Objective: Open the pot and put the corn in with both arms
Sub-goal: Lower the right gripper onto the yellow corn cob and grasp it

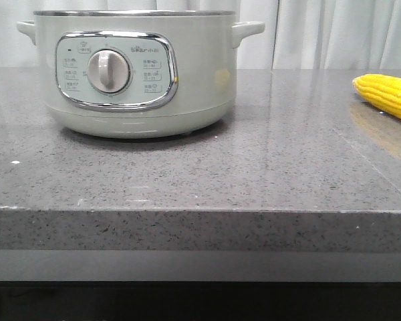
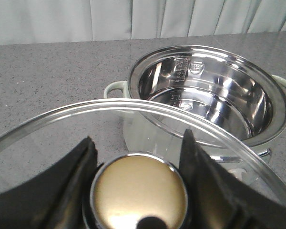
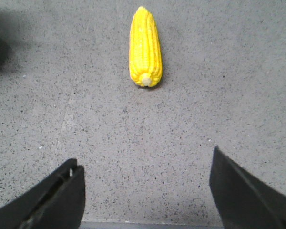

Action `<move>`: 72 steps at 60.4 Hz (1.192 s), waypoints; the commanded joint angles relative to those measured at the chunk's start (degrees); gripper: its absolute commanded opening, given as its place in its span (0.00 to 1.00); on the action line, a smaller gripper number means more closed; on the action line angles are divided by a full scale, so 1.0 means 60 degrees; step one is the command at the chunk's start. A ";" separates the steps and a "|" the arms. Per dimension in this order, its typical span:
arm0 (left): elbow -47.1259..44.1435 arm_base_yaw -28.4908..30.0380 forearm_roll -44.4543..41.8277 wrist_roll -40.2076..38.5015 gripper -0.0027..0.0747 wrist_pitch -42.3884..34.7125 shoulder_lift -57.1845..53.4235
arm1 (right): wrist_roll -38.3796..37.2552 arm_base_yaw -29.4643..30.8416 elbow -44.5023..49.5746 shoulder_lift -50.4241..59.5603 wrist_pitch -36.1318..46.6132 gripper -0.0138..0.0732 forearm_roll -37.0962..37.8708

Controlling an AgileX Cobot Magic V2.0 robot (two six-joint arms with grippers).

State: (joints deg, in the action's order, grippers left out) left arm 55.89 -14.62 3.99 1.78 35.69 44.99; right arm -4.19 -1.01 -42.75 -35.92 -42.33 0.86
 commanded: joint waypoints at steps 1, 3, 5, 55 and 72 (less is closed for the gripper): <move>0.0325 0.0030 0.0112 -0.0079 0.37 -0.1449 -0.0137 | 0.0021 0.0039 -0.0501 -0.0583 0.0580 0.80 0.0082; 0.0325 0.0030 0.0112 -0.0079 0.37 -0.1449 -0.0137 | 0.0021 0.0039 -0.0630 -0.0849 0.0514 0.80 0.0082; 0.0325 0.0030 0.0112 -0.0079 0.37 -0.1449 -0.0137 | 0.0021 0.0039 -0.0756 -0.1140 0.0446 0.80 0.0082; 0.0325 0.0030 0.0112 -0.0079 0.37 -0.1449 -0.0137 | 0.0314 0.0039 -0.6860 -0.8265 -0.2589 0.80 0.0090; 0.0325 0.0030 0.0112 -0.0079 0.37 -0.1449 -0.0137 | 0.0471 0.0039 -0.8553 -1.0030 -0.2690 0.80 0.0090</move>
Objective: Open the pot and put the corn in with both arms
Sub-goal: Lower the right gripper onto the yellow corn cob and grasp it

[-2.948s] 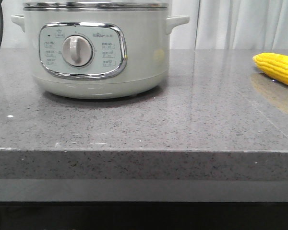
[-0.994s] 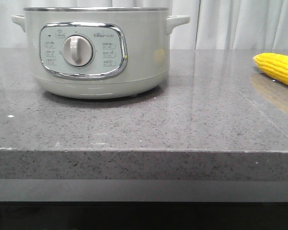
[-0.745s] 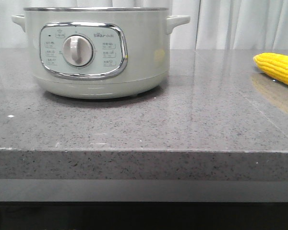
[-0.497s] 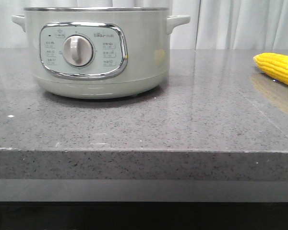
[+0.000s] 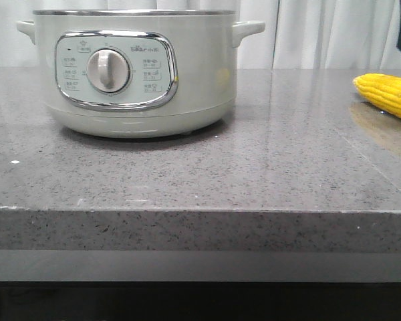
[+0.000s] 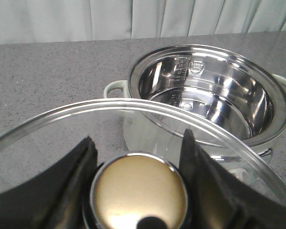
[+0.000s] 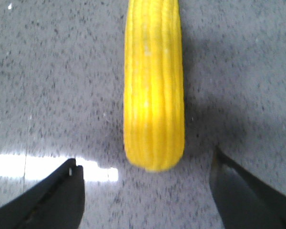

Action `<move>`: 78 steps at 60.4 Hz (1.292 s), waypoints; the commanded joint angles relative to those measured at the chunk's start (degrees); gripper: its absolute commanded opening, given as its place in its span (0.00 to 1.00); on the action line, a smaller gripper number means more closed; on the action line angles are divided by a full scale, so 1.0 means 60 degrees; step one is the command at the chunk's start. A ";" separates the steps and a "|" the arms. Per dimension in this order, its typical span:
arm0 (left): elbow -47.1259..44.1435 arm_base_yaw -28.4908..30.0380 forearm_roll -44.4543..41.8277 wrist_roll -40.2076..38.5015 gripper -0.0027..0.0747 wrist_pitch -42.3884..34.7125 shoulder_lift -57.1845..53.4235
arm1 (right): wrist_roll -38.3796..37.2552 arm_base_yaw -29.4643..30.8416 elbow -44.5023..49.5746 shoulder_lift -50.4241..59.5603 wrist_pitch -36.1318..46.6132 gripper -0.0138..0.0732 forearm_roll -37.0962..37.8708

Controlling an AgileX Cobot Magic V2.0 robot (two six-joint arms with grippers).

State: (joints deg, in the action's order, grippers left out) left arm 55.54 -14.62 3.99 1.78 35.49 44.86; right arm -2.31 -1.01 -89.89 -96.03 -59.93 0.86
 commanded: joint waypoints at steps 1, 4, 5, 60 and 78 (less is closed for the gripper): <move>0.0383 0.0030 0.0112 -0.0079 0.37 -0.1416 -0.0115 | 0.0170 0.0039 -0.0764 -0.0085 0.0242 0.80 0.0090; 0.0383 0.0030 0.0112 -0.0079 0.37 -0.1416 -0.0115 | 0.0208 0.0039 -0.1040 -0.0357 0.0231 0.80 0.0090; 0.0383 0.0030 0.0112 -0.0079 0.37 -0.1416 -0.0115 | 0.0222 0.0039 -0.1099 -0.0423 0.0224 0.80 0.0090; 0.0383 0.0030 0.0112 -0.0079 0.37 -0.1416 -0.0115 | 0.0447 0.0039 -0.1803 -0.2245 0.0294 0.70 0.0355; 0.0383 0.0030 0.0112 -0.0079 0.37 -0.1416 -0.0115 | 0.0539 0.0039 -0.1814 -0.2024 0.0137 0.47 0.0355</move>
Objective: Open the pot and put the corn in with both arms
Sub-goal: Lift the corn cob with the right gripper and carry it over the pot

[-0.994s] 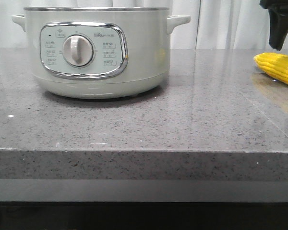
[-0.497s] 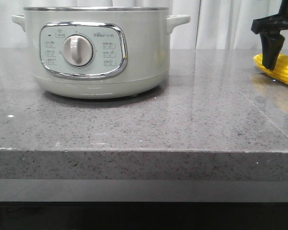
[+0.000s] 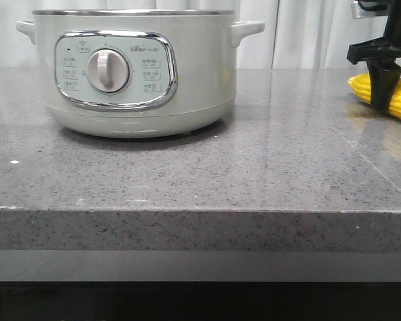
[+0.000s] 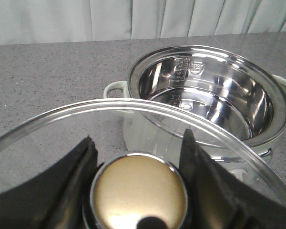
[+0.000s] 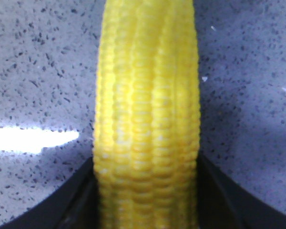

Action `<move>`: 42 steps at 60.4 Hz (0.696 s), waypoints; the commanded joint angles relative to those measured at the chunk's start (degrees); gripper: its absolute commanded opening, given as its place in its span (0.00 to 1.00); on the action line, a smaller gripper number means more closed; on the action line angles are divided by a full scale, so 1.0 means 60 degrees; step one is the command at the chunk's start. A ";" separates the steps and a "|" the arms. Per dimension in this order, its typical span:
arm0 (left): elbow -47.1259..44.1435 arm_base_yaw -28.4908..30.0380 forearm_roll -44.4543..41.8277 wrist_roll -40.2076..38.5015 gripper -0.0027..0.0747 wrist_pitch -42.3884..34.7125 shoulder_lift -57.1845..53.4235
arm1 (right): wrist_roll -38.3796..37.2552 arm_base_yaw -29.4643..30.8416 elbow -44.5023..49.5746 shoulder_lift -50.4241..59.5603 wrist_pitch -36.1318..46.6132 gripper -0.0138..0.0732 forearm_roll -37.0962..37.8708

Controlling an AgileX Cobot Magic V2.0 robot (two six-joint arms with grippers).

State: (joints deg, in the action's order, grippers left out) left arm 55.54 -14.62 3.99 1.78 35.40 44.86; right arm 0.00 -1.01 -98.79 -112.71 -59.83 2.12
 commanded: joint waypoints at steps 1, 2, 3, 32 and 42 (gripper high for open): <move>0.0383 0.0030 0.0112 -0.0079 0.37 -0.1400 -0.0115 | 0.0153 0.0039 -0.0331 0.0785 0.0129 0.47 0.0145; 0.0383 0.0030 0.0112 -0.0079 0.37 -0.1400 -0.0115 | 0.0153 0.0039 -0.0331 0.0823 0.0129 0.47 0.0133; 0.0383 0.0030 0.0112 -0.0079 0.37 -0.1400 -0.0115 | 0.0153 0.0039 -0.0331 0.0868 0.0140 0.47 0.0133; 0.0383 0.0030 0.0112 -0.0079 0.37 -0.1400 -0.0115 | 0.0224 -0.0230 -0.0300 0.3158 0.0005 0.47 -0.0879; 0.0383 0.0030 0.0112 -0.0079 0.37 -0.1400 -0.0115 | 0.0233 -0.0569 -0.0281 0.4067 -0.0225 0.47 -0.1354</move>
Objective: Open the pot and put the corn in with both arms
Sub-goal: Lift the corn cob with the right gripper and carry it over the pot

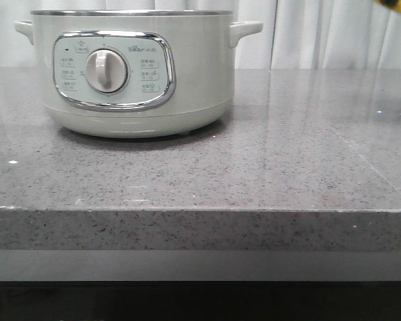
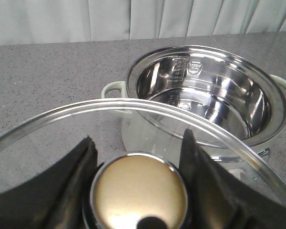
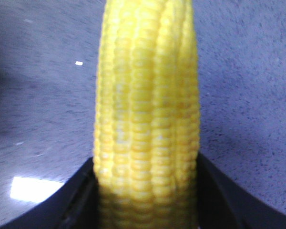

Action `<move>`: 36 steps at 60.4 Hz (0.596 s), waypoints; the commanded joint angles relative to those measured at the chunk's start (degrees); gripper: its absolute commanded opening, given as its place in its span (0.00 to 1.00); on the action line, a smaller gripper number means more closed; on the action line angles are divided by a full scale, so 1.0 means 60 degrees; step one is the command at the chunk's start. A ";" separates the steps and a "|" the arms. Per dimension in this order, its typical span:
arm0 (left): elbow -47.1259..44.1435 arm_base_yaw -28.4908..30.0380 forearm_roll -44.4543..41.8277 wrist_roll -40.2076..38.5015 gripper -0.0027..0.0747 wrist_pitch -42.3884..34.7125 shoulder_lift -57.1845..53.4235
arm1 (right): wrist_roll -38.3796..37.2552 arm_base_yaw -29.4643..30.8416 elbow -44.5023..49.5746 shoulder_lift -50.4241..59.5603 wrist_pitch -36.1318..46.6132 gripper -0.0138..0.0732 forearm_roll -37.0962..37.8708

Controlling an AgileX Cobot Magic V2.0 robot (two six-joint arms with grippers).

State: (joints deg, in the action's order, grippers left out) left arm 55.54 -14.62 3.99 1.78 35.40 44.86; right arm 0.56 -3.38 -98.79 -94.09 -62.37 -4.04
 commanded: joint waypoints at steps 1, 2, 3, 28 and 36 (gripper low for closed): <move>0.0383 0.0030 0.0112 -0.0079 0.37 -0.1400 -0.0115 | 0.0156 -0.0207 -0.0280 0.1036 0.0169 0.47 -0.0388; 0.0383 0.0030 0.0112 -0.0079 0.37 -0.1400 -0.0115 | 0.0202 -0.0268 -0.0280 0.1102 0.0119 0.47 -0.0439; 0.0383 0.0030 0.0112 -0.0079 0.37 -0.1400 -0.0115 | 0.0242 -0.0309 -0.0280 0.1163 0.0092 0.47 -0.0489; 0.0383 0.0030 0.0112 -0.0079 0.37 -0.1400 -0.0115 | 0.1663 -0.1824 -0.0280 0.1835 0.0495 0.47 -0.2873; 0.0383 0.0030 0.0112 -0.0079 0.37 -0.1400 -0.0115 | 0.1784 -0.2578 -0.0289 0.1722 0.1094 0.47 -0.3026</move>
State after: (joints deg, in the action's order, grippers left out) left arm 55.54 -14.62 3.99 1.78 35.40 44.86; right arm 9.90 -16.61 -98.79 -85.39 -61.80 -19.81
